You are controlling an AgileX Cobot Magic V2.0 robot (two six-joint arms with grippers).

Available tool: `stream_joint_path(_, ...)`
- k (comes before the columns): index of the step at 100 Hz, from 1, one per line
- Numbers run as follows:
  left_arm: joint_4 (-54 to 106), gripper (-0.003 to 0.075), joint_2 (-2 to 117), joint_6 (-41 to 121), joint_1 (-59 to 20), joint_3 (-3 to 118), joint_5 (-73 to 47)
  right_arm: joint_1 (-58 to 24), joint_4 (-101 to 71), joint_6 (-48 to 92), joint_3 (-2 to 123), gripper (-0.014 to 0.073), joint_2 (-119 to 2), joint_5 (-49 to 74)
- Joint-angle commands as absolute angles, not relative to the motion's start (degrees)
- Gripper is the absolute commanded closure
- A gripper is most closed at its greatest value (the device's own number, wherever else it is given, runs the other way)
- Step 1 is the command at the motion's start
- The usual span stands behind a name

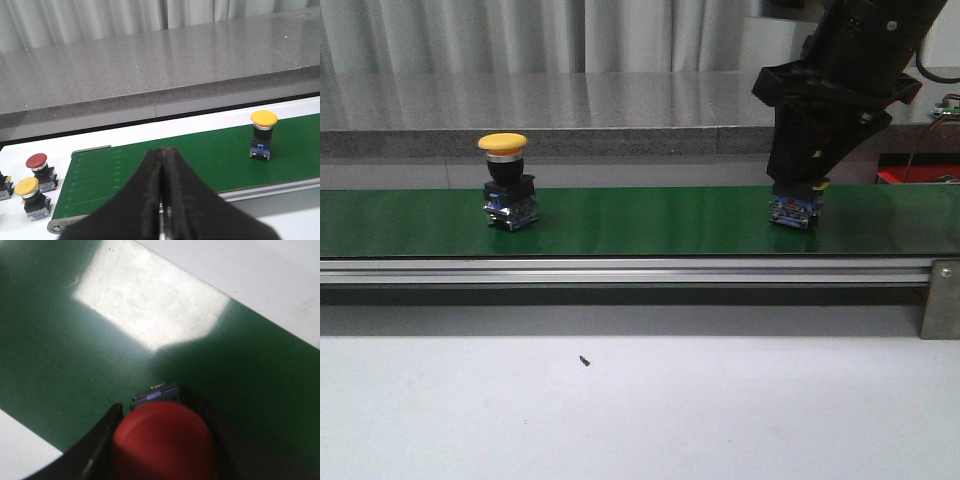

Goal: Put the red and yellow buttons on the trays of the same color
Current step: 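Grasp the red button off the belt with the right gripper, then carry the red button into the red tray and open the right gripper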

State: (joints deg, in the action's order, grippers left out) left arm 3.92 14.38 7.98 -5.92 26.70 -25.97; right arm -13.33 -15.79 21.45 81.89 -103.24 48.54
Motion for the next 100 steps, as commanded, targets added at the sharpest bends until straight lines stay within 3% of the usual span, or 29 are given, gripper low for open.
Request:
stream_joint_path(1,4.04,0.0740,14.87,8.08,-6.32,28.16,-21.57,-12.34,-16.15,22.05,85.78,0.0450,-100.00,49.72)
stream_joint_path(33,4.04,0.0740,14.87,8.08,-6.32,28.16,-21.57,2.40,-16.15,21.52,97.42,0.0450,-100.00,54.77)
stream_joint_path(72,4.04,0.0740,14.87,8.08,-6.32,28.16,-21.57,23.35,-16.09,21.52,99.30,0.0450,-104.84,52.05)
stream_joint_path(100,4.04,0.0740,14.87,8.08,-6.32,28.16,-21.57,27.30,-16.85,21.52,99.30,0.0450,-113.12,49.09)
